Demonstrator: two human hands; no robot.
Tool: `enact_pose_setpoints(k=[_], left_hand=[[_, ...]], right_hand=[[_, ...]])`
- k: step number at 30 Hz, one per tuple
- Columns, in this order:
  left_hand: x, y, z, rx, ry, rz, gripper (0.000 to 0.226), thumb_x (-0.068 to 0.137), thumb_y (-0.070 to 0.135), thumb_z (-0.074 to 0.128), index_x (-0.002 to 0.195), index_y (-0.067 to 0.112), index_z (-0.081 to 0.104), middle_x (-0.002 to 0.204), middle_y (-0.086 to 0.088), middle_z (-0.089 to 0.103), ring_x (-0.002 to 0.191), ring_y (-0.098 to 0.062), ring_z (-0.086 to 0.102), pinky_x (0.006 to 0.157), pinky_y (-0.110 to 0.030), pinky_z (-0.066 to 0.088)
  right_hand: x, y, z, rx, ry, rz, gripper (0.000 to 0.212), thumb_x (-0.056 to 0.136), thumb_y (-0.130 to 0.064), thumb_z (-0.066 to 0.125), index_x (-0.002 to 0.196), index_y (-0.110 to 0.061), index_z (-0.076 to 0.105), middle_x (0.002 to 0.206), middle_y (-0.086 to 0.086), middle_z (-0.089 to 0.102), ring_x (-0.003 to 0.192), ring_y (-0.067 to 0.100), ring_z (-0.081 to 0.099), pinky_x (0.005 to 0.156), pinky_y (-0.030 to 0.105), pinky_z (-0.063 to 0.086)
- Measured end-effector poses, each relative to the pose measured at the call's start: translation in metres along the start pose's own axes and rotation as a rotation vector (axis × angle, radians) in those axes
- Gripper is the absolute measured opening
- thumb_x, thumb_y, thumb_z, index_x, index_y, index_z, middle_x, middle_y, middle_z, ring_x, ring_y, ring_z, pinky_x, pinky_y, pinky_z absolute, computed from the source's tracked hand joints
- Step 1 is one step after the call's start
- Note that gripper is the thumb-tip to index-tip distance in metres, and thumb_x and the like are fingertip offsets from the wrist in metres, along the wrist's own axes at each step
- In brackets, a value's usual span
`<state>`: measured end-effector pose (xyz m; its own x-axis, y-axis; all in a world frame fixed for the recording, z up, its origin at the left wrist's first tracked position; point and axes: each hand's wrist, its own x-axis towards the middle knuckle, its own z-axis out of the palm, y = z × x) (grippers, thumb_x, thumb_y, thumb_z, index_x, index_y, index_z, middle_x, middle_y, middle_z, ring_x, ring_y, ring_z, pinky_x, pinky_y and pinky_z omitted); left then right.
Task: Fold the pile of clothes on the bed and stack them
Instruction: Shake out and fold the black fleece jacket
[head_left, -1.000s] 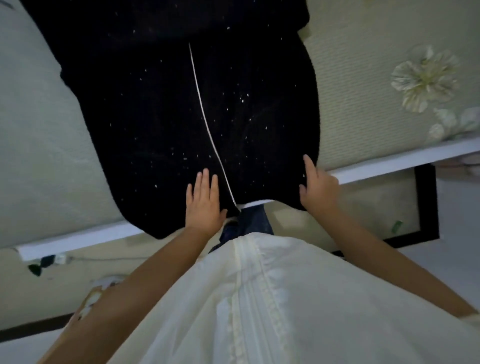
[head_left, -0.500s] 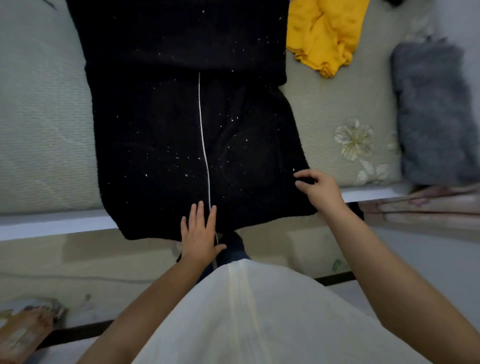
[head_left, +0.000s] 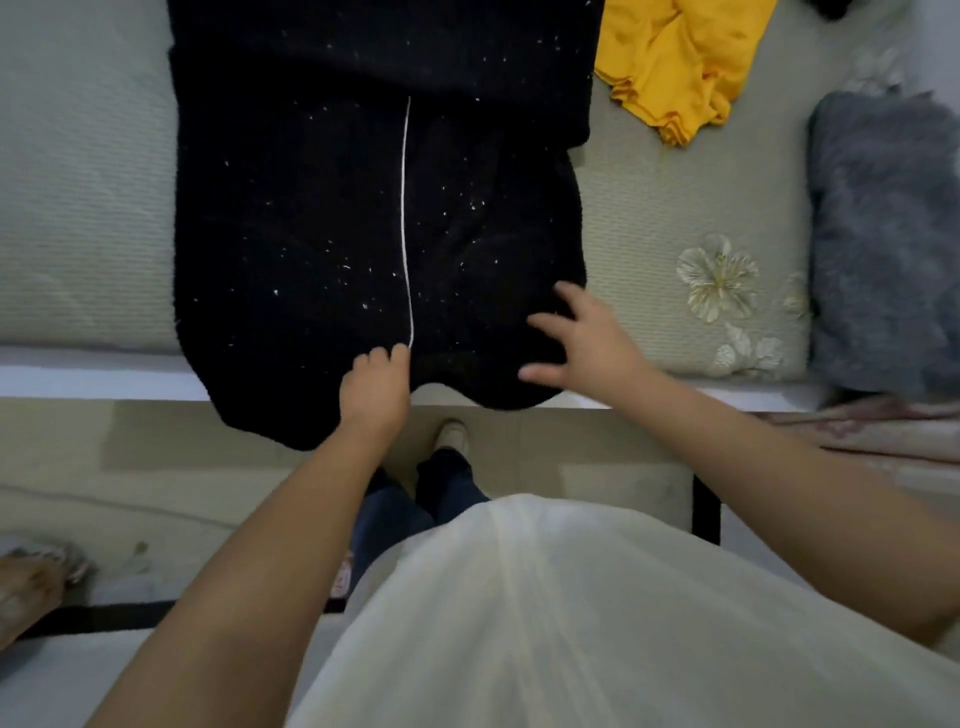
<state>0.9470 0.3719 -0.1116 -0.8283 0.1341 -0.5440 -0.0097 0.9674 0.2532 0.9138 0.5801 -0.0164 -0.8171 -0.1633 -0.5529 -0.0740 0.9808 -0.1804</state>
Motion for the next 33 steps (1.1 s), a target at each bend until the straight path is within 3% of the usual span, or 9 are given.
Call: enact_pose_setpoints(k=[3, 6, 10, 14, 18, 21, 26, 30, 33], left_hand=[[-0.005, 0.009, -0.027, -0.073, -0.024, -0.001, 0.03, 0.085, 0.006, 0.054, 0.11, 0.005, 0.038, 0.1, -0.015, 0.056, 0.081, -0.024, 0.051, 0.058, -0.031, 0.037], [-0.012, 0.015, -0.052, -0.246, -0.076, -0.06, 0.038, 0.081, 0.005, 0.06, 0.113, 0.003, 0.038, 0.097, -0.014, 0.055, 0.075, -0.02, 0.049, 0.06, -0.031, 0.041], [-0.029, 0.023, -0.067, -0.368, -0.007, -0.136, 0.039, 0.077, 0.004, 0.065, 0.111, 0.001, 0.046, 0.109, -0.014, 0.049, 0.087, -0.022, 0.051, 0.068, -0.027, 0.043], [-0.045, 0.022, -0.058, -0.405, 0.122, -0.22, 0.029, 0.078, 0.013, 0.067, 0.103, 0.001, 0.056, 0.114, -0.011, 0.042, 0.082, -0.017, 0.045, 0.071, -0.024, 0.039], [-0.058, 0.02, -0.037, -0.509, 0.248, -0.356, 0.049, 0.081, 0.017, 0.064, 0.128, 0.012, 0.052, 0.115, -0.013, 0.048, 0.099, -0.026, 0.051, 0.085, -0.031, 0.042], [-0.07, 0.03, -0.015, -0.713, 0.346, -0.425, 0.05, 0.085, 0.012, 0.06, 0.133, 0.014, 0.047, 0.112, -0.015, 0.049, 0.1, -0.026, 0.051, 0.082, -0.024, 0.037], [-0.072, 0.027, 0.011, -0.671, 0.413, -0.374, 0.045, 0.082, 0.01, 0.063, 0.125, 0.002, 0.051, 0.112, -0.019, 0.058, 0.107, -0.032, 0.052, 0.095, -0.039, 0.035], [-0.069, 0.033, 0.017, -0.704, 0.486, -0.329, 0.041, 0.075, 0.012, 0.071, 0.112, 0.0, 0.059, 0.102, -0.015, 0.065, 0.098, -0.03, 0.058, 0.094, -0.037, 0.031], [-0.078, 0.045, 0.025, -0.884, 0.477, -0.278, 0.06, 0.073, 0.013, 0.074, 0.126, 0.004, 0.049, 0.122, -0.01, 0.057, 0.109, -0.013, 0.046, 0.107, -0.039, 0.025]], right_hand=[[-0.009, -0.015, 0.036, -0.402, -0.086, -0.186, 0.098, 0.075, -0.06, 0.06, 0.148, -0.024, 0.006, 0.156, 0.008, 0.004, 0.143, 0.029, 0.001, 0.112, 0.055, 0.001], [-0.013, -0.03, 0.068, -0.309, -0.02, -0.083, 0.107, 0.074, -0.06, 0.06, 0.148, -0.018, -0.005, 0.155, 0.01, 0.007, 0.143, 0.028, -0.001, 0.111, 0.056, -0.006], [-0.014, -0.059, 0.086, -0.113, 0.147, 0.053, 0.105, 0.061, -0.05, 0.078, 0.143, -0.006, 0.029, 0.139, 0.017, 0.042, 0.134, 0.028, 0.035, 0.11, 0.057, 0.016], [-0.005, -0.066, 0.081, -0.036, 0.496, -0.006, 0.065, 0.032, -0.008, 0.09, 0.094, -0.003, 0.071, 0.081, 0.013, 0.069, 0.072, 0.025, 0.068, 0.071, 0.047, 0.055], [0.001, -0.059, 0.064, 0.086, 0.693, -0.282, 0.046, 0.036, 0.008, 0.081, 0.081, 0.003, 0.07, 0.064, 0.013, 0.065, 0.048, 0.024, 0.06, 0.042, 0.022, 0.047], [-0.007, -0.055, 0.055, 0.005, 0.716, -0.492, 0.036, 0.039, 0.007, 0.082, 0.071, -0.004, 0.072, 0.067, 0.007, 0.07, 0.045, 0.019, 0.058, 0.036, 0.017, 0.042], [-0.011, -0.035, 0.039, -0.066, 0.672, -0.788, 0.03, 0.047, 0.002, 0.087, 0.074, -0.003, 0.075, 0.075, 0.009, 0.073, 0.05, 0.019, 0.065, 0.036, 0.02, 0.047], [-0.007, -0.032, 0.028, -0.098, 0.672, -0.822, 0.019, 0.058, 0.0, 0.081, 0.075, 0.003, 0.073, 0.07, 0.013, 0.069, 0.052, 0.023, 0.063, 0.039, 0.021, 0.049], [-0.006, -0.037, 0.025, -0.076, 0.689, -0.761, 0.01, 0.068, -0.001, 0.069, 0.076, 0.005, 0.071, 0.067, 0.015, 0.067, 0.052, 0.025, 0.063, 0.038, 0.023, 0.048]])
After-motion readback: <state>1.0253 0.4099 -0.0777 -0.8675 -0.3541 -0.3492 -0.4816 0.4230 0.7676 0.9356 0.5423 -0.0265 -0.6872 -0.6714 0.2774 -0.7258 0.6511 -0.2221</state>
